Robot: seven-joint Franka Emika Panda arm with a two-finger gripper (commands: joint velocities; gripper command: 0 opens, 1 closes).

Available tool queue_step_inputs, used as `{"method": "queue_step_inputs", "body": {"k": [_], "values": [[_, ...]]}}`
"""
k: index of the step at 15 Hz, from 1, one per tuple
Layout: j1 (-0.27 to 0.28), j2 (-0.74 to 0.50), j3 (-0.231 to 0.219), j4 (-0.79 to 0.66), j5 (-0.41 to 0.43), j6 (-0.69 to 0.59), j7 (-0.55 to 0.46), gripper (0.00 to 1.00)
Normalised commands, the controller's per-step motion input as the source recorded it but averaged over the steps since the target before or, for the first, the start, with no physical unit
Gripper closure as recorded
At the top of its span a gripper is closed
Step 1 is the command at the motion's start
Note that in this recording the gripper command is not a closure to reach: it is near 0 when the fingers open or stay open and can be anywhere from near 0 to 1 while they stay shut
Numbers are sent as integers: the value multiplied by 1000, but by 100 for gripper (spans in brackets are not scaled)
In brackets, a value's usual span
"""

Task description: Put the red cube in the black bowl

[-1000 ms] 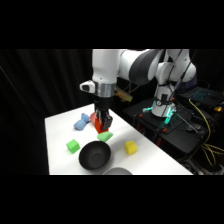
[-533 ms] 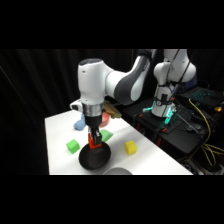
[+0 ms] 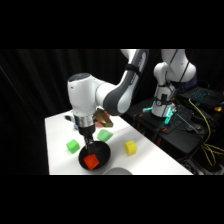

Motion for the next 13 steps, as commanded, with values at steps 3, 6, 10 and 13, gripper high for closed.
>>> {"method": "queue_step_inputs", "body": {"k": [3, 6, 10, 13], "values": [[55, -212, -41, 136, 60, -640, -31, 0], [86, -384, -38, 86, -2, -698, 34, 0], [62, -416, 0, 79, -37, -531, 41, 0], [21, -315, 28, 106, -57, -421, 12, 0]]}}
